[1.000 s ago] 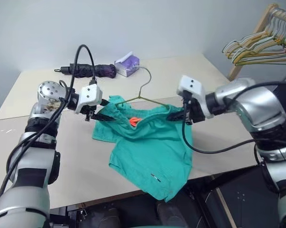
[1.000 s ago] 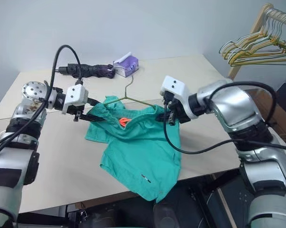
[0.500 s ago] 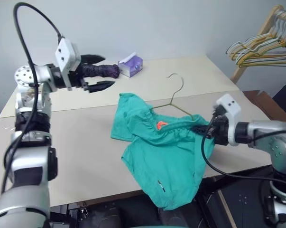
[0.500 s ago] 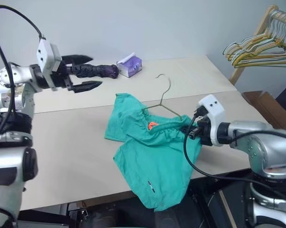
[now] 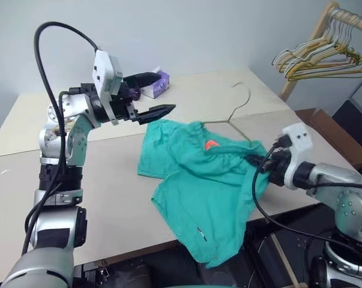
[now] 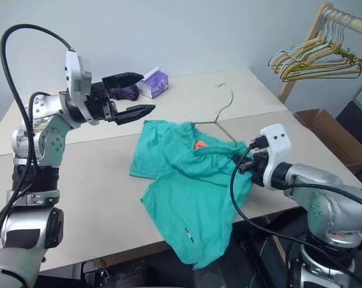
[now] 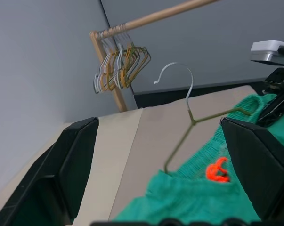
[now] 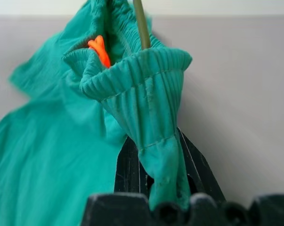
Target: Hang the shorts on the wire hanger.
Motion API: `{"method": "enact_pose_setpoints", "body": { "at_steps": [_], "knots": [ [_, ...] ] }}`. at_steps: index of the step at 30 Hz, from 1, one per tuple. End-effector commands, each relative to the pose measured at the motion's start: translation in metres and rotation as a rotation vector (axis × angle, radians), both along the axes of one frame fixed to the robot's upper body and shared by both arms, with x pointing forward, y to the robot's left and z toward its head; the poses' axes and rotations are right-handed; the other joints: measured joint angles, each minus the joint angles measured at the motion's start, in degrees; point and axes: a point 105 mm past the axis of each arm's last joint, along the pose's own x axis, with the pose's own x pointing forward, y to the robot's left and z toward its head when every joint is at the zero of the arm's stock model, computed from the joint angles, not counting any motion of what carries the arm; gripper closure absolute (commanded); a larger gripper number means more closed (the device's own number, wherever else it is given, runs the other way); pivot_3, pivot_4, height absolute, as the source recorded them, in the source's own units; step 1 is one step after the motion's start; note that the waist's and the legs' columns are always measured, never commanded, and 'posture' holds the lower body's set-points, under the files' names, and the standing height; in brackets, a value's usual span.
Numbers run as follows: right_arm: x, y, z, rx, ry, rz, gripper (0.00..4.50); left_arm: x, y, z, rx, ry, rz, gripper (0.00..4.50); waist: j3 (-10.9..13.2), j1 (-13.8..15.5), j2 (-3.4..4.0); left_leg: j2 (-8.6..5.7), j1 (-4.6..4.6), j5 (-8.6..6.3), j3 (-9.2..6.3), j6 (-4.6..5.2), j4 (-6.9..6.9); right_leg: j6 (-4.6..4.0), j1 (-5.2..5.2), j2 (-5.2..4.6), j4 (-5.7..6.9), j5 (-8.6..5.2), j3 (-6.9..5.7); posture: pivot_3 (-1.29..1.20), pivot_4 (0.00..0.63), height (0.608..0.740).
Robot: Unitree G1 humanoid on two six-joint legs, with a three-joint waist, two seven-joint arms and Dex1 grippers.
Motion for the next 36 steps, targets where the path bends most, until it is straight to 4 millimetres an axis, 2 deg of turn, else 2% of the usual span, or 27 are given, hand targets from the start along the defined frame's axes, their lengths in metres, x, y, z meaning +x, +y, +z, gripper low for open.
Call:
{"method": "enact_pose_setpoints", "body": {
  "at_steps": [1, 8, 18, 24, 29, 36],
  "knots": [
    [-0.004, -0.009, 0.021, 0.029, -0.160, -0.128, 4.50, -0.008, -0.005, 0.012, -0.053, -0.021, -0.022, 0.03, -0.06, -0.35, 0.10, -0.01, 0.00, 0.00, 0.02, 0.00, 0.00, 0.01, 0.00, -0.01, 0.01, 0.00, 0.02, -0.30, 0.045, 0.740],
    [-0.006, -0.025, 0.027, 0.050, -0.287, -0.432, 4.50, -0.016, -0.018, 0.025, -0.139, 0.037, -0.087, 0.03, -0.21, -2.02, 0.35, -0.01, 0.01, 0.00, 0.03, 0.00, 0.00, 0.08, 0.00, 0.00, -0.01, -0.02, 0.04, -0.33, 0.052, 0.740],
    [-0.006, -0.079, 0.030, -0.047, -0.335, -0.859, 4.50, -0.033, -0.023, 0.059, -0.242, 0.061, -0.179, 0.03, -0.25, -4.05, 0.42, -0.01, 0.06, 0.00, 0.03, 0.00, -0.03, 0.09, 0.04, 0.02, -0.03, -0.03, 0.05, -0.32, 0.051, 0.740],
    [-0.006, -0.115, 0.048, -0.128, -0.381, -1.066, 4.50, -0.039, -0.024, 0.068, -0.263, 0.041, -0.202, 0.03, -0.26, -4.24, 0.45, -0.02, 0.24, 0.00, 0.07, 0.00, -0.06, 0.09, 0.15, 0.04, -0.03, -0.04, 0.10, -0.32, 0.052, 0.740],
    [0.000, -0.141, 0.069, -0.201, -0.404, -1.139, 4.50, -0.039, -0.024, 0.069, -0.266, 0.034, -0.204, 0.03, -0.25, -4.25, 0.46, -0.02, 0.43, 0.00, 0.09, 0.01, -0.12, 0.10, 0.39, 0.03, -0.16, -0.06, 0.10, -0.32, 0.053, 0.740],
    [0.008, -0.183, 0.086, -0.096, -0.372, -1.267, 4.50, -0.038, -0.024, 0.069, -0.265, 0.023, -0.185, 0.03, -0.24, -4.30, 0.47, -0.02, 0.66, -0.01, 0.10, 0.02, -0.16, 0.11, 0.72, 0.03, -0.30, -0.07, 0.08, -0.31, 0.050, 0.740]
  ]
}}
